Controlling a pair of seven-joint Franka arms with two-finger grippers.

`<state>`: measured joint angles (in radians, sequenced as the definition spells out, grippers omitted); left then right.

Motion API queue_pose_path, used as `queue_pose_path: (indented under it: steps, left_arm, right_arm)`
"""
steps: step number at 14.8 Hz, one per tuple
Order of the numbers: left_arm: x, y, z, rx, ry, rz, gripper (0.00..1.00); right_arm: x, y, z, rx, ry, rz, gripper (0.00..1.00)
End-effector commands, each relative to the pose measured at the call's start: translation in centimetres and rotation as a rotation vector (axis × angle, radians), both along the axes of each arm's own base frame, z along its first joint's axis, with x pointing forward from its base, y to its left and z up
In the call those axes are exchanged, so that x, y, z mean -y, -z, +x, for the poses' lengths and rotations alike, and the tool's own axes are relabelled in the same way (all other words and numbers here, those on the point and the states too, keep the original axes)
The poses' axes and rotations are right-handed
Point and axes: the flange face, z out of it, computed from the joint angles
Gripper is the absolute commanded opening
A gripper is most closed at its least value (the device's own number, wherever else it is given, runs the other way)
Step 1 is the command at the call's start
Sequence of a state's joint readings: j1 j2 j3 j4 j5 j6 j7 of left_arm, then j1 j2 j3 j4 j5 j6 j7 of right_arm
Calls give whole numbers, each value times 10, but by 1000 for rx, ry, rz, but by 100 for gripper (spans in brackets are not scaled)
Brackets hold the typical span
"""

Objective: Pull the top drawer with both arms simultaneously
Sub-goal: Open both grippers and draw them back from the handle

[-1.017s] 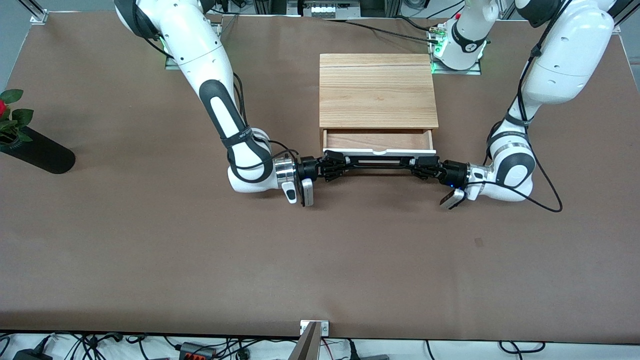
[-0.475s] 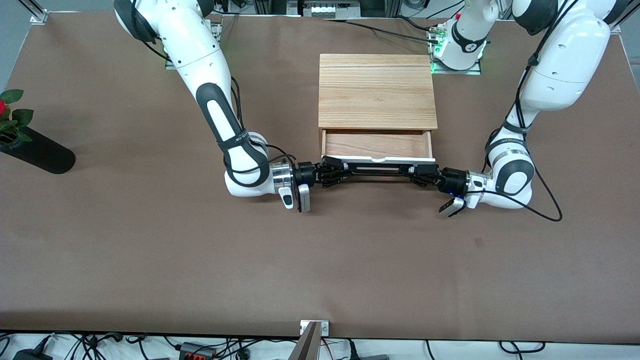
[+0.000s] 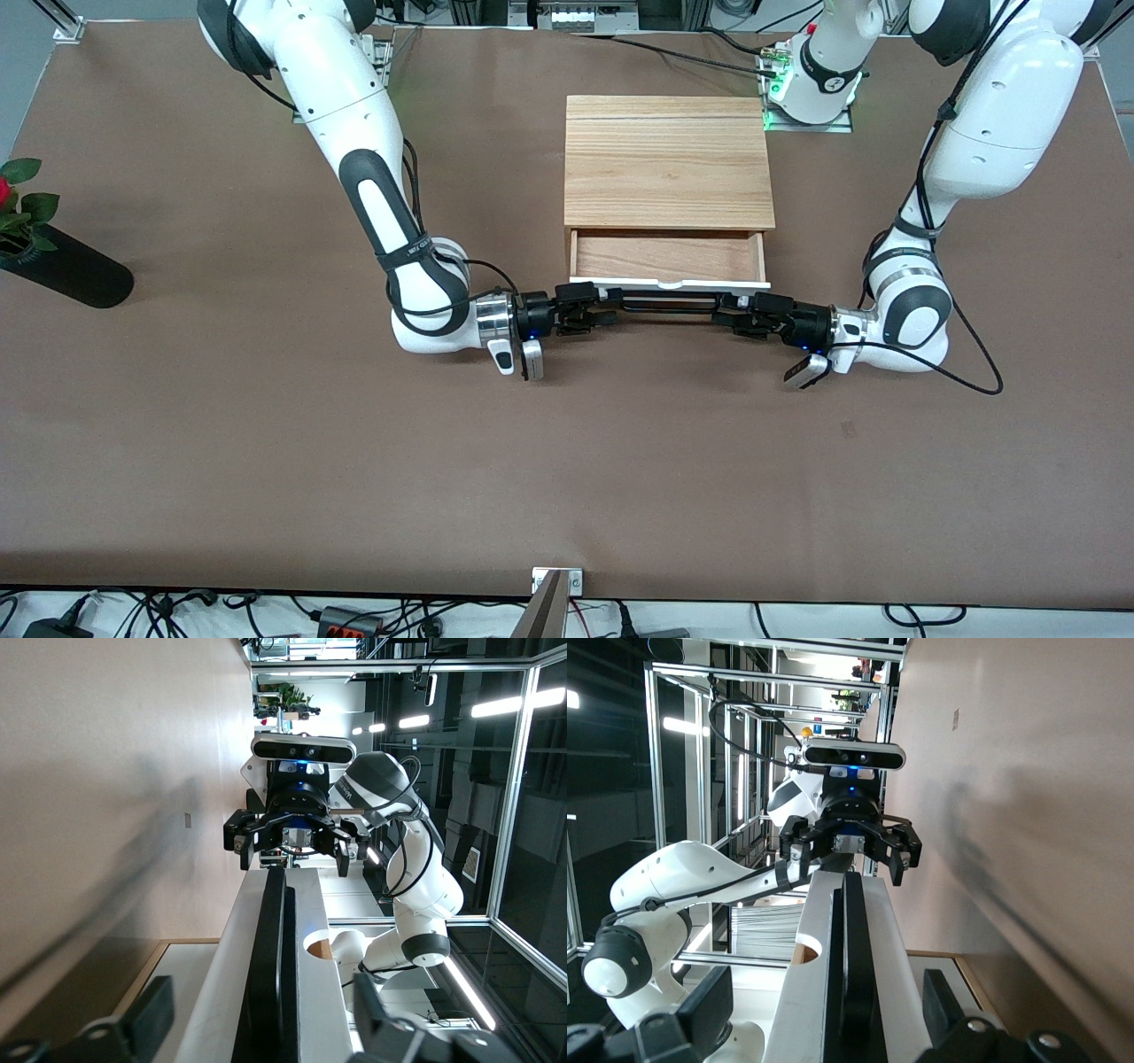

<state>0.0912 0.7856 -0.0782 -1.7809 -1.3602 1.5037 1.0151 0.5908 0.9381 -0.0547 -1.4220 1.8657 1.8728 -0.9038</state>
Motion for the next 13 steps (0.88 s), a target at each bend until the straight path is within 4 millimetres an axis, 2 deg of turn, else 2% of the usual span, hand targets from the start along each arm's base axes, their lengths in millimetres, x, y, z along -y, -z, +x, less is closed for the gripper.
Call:
queue_pose_path:
  steps: [1,4,5,7,10,11,13]
  left_arm:
    - [-5,-14,11,-28,-13,11,100]
    - [-12,-38,27,-33,12,61,100]
    - [-16,-52,38,-13,46,107,100]
    - [-25,-77,56,-6,95,205,100]
    - [-42,-121,84,38,148,371,100]
    - [-46,-132,88,25,159,428,100]
    - [-54,-159,94,1,180,578,100]
  right_arm:
    - [11,-4,13,-35,12,2,95]
    - [33,-2,25,-75,12,-49,95]
    - [42,-2,31,-105,12,-72,95]
    - [56,-10,43,-159,-13,-155,95]
    - [88,-21,65,-276,-22,-266,95]
    - [96,-24,67,-314,-44,-302,95]
    - [122,-43,86,-372,-49,-348,95]
